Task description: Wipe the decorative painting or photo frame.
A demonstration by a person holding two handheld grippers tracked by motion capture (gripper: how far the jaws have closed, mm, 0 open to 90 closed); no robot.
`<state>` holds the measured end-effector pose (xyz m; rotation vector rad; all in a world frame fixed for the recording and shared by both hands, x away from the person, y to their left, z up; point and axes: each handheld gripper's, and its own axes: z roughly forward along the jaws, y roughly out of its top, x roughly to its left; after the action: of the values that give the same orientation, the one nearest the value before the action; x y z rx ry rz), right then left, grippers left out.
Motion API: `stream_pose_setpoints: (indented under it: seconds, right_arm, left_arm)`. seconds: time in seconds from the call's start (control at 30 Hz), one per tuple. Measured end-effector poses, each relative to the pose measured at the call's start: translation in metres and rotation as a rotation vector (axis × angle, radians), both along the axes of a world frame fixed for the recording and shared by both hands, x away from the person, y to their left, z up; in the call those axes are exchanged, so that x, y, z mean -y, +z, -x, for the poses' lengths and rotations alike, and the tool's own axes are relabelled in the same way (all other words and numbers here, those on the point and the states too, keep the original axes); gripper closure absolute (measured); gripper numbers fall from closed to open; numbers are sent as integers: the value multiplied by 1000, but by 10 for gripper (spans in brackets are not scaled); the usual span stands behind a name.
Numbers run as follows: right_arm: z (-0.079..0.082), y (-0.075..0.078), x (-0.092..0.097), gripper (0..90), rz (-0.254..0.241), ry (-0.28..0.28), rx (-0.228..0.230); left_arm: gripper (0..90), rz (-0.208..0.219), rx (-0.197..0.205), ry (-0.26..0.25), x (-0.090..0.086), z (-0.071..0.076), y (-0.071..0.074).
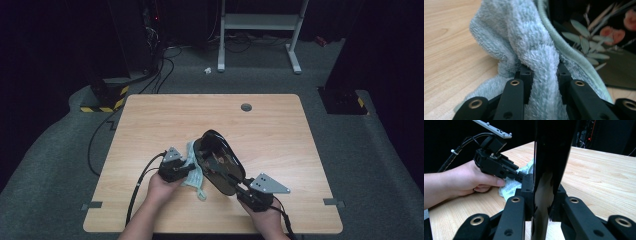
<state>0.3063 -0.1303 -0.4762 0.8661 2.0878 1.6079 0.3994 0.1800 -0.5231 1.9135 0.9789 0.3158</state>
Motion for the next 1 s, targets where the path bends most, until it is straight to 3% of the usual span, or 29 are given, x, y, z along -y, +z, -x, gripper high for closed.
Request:
stream_pose_setpoints:
  seconds: [0.07, 0.17, 0.27, 0.4, 0.6, 0.67, 0.73, 0.87, 1.0]
  right_arm:
    - [0, 0, 0, 776, 1, 1, 0]
    - [1, 0, 0, 776, 2, 1, -1]
    - [0, 0, 1, 776, 0, -3, -5]
    - [0, 0, 1, 775, -3, -5, -8]
    - [0, 0, 0, 775, -7, -7, -8]
    - [0, 0, 0, 776, -18, -16, -12]
    - [-2, 1, 0, 776, -20, -17, -12]
    - [-2, 1, 2, 776, -21, -14, -15]
    - [-1, 0, 2, 776, -15, -16, -18]
  left_arm:
    - [740, 39, 9, 12, -4, -3, 5]
    - [740, 61, 39, 22, -7, -7, 18]
    - [741, 46, 44, 14, -7, -9, 24]
    - [741, 32, 23, -1, -5, -8, 17]
    - [743, -41, -10, -41, 5, -1, -5]
    - [745, -115, 18, -56, 13, 4, -9]
    - [748, -142, 34, -59, 17, 7, -9]
    - [747, -128, 25, -63, 15, 7, -8]
    - [746, -47, -7, -44, 6, 1, -5]
